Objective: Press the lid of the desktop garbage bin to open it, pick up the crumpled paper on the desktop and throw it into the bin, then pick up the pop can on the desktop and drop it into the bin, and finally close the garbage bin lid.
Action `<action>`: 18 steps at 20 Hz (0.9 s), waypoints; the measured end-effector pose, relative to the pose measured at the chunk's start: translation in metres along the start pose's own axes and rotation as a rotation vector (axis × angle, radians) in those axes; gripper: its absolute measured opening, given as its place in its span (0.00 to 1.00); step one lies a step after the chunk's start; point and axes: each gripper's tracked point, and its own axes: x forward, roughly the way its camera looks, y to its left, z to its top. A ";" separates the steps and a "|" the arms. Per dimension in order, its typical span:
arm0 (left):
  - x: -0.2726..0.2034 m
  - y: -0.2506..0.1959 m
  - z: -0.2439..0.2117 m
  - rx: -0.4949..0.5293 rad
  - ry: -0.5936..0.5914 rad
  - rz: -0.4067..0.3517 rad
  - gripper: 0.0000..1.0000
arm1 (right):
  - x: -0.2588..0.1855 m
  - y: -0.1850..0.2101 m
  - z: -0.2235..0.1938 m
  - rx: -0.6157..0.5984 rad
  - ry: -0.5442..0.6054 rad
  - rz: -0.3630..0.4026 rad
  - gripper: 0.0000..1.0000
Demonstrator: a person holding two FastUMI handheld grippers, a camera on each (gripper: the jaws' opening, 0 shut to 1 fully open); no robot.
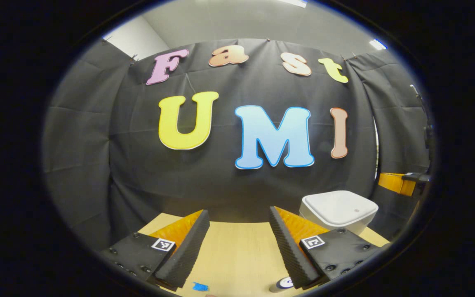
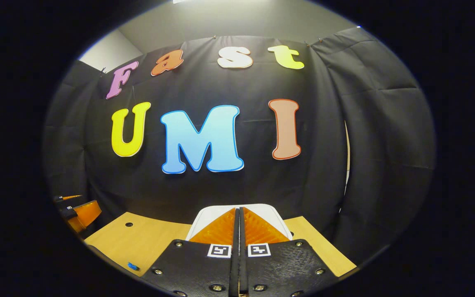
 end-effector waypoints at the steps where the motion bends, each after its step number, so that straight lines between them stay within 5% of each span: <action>1: 0.001 0.000 -0.002 0.000 0.001 0.003 0.95 | 0.001 0.000 -0.001 0.002 0.001 0.002 0.00; 18: 0.013 0.004 -0.011 0.003 0.031 0.040 0.95 | 0.044 0.003 -0.027 0.005 0.073 0.043 0.00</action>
